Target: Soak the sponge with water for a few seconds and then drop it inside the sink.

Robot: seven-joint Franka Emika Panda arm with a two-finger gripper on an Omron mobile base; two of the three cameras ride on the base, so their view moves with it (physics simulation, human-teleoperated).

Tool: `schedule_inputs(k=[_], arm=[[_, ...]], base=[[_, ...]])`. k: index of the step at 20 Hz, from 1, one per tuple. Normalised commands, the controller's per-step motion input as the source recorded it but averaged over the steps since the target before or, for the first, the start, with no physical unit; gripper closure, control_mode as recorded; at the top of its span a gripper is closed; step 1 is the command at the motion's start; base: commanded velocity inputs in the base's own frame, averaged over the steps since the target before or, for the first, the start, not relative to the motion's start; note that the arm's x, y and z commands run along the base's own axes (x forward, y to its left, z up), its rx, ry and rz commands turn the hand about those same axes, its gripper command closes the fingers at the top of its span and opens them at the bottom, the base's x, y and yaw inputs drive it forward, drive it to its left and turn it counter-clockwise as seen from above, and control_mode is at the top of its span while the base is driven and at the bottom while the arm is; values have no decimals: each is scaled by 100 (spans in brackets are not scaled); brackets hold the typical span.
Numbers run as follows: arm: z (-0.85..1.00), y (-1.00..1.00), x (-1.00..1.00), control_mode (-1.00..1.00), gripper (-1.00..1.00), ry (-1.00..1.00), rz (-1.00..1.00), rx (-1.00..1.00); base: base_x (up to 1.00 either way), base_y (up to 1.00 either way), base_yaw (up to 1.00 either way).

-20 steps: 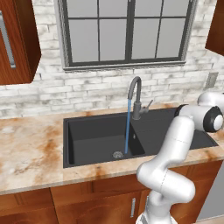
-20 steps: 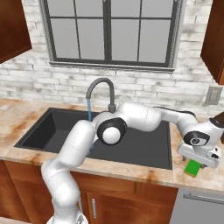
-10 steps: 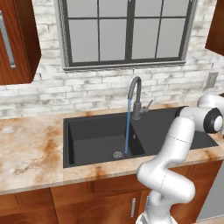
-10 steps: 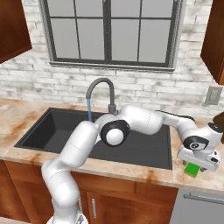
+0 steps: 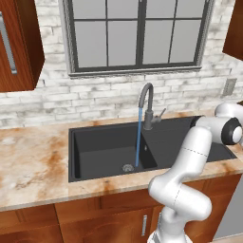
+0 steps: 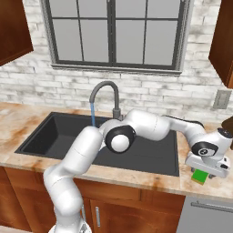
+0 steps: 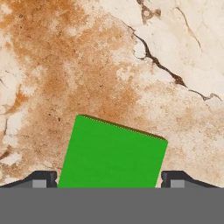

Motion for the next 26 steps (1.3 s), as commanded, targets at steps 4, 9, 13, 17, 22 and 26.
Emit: schedule_inputs(k=[4,9,13,17,22,26], arm=[[0,0,0,-100,-100,0,0,0],[0,0,0,-100,-100,0,0,0],[0,0,0,-100,-100,0,0,0],[0,0,0,-100,100,0,0,0],[-2,0,0,-100,100,2,0,3],[-3,0,0,-100,100,4,0,2]], base=[[0,0,0],[0,0,0],[0,0,0],[0,0,0],[0,0,0],[0,0,0]])
